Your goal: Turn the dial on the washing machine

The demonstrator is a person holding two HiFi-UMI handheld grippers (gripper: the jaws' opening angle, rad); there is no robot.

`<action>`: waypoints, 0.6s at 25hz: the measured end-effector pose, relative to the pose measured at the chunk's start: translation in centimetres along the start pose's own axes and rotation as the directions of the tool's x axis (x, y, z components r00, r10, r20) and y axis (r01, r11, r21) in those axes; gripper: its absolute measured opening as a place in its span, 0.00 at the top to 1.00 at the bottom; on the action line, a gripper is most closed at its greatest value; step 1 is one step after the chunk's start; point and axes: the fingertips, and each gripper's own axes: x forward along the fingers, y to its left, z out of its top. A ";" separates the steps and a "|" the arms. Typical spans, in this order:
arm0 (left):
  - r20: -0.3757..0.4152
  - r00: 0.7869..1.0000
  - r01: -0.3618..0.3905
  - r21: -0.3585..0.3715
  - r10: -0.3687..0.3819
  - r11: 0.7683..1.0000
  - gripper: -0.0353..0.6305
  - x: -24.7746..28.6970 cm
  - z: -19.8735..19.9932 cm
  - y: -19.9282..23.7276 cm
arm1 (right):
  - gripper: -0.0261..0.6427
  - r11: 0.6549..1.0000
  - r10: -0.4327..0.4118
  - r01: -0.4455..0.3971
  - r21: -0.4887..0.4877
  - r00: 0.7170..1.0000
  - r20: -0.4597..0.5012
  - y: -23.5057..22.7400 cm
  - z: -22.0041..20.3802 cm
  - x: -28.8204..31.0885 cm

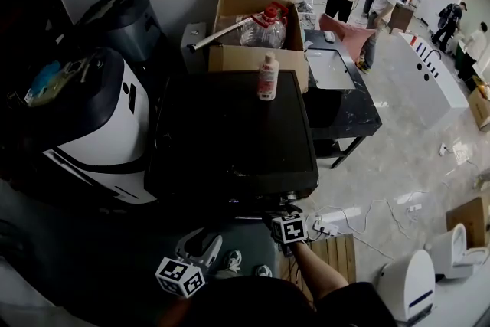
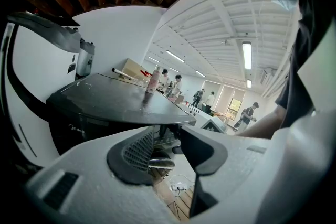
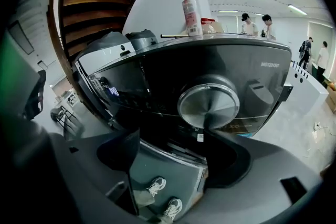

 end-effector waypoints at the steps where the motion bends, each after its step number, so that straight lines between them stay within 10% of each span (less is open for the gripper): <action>1: -0.002 1.000 -0.001 0.000 0.001 1.000 0.71 0.0 -0.1 0.0 | 0.41 1.000 0.003 -0.003 -0.005 1.000 0.002 0.2 0.0 0.1; 15: 0.006 1.000 -0.003 -0.004 0.003 1.000 0.71 0.0 0.0 0.1 | 0.38 0.996 -0.094 0.093 0.016 0.989 0.116 -1.6 2.0 -3.0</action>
